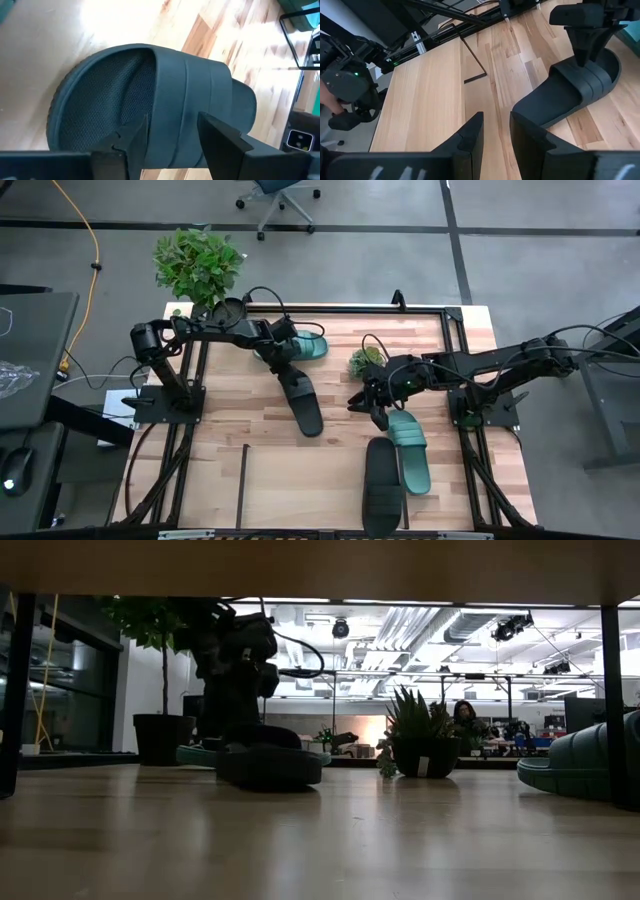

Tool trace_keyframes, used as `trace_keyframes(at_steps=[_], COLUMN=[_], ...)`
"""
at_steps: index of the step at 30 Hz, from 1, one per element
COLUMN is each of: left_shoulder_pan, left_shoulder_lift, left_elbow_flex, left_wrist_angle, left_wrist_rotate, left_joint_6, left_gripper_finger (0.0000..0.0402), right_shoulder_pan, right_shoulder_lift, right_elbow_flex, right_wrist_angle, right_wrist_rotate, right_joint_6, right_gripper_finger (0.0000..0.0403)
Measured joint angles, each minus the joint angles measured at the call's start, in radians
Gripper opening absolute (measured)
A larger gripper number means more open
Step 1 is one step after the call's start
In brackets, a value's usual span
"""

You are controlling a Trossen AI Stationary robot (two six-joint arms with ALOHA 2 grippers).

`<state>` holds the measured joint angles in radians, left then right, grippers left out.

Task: Pick and place slides into the shelf
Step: Put the black slide on the shelf

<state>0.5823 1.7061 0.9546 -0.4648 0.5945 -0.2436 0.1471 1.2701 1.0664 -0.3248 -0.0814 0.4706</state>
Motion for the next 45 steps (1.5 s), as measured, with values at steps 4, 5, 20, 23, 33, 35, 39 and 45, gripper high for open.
trace_keyframes(at_steps=[4,5,20,23,33,35,39,45], left_shoulder_pan=[0.0,0.0,-0.001,0.0,0.0,0.0,0.0,0.0], left_shoulder_lift=[0.0,0.0,0.054,0.058,0.059,0.059,0.059,0.059], left_elbow_flex=[0.0,0.0,0.001,0.001,0.0,0.0,0.0,0.0], left_wrist_angle=[-0.002,-0.002,-0.017,-0.004,0.014,0.014,0.017,0.02], left_wrist_rotate=[0.0,0.0,0.061,0.069,0.105,0.105,0.105,0.105], left_joint_6=[0.0,0.001,0.001,0.002,0.013,0.014,0.014,0.014], left_gripper_finger=[0.0163,0.0163,0.0163,0.0163,0.0116,0.0093,0.0046,0.0006], right_shoulder_pan=[0.0,0.0,0.0,-0.001,-0.001,-0.001,-0.001,-0.001], right_shoulder_lift=[0.0,0.0,0.0,0.0,0.0,0.0,0.0,0.0], right_elbow_flex=[0.0,0.0,0.0,0.0,0.0,0.0,0.0,0.0], right_wrist_angle=[0.0,0.0,-0.007,-0.012,-0.032,-0.032,-0.031,-0.031], right_wrist_rotate=[0.002,0.003,0.026,0.026,0.052,0.052,0.052,0.052], right_joint_6=[-0.004,-0.006,-0.034,-0.034,-0.045,-0.045,-0.046,-0.045], right_gripper_finger=[0.0085,0.0085,0.0085,0.0085,0.0085,0.0085,0.0085,0.0085])
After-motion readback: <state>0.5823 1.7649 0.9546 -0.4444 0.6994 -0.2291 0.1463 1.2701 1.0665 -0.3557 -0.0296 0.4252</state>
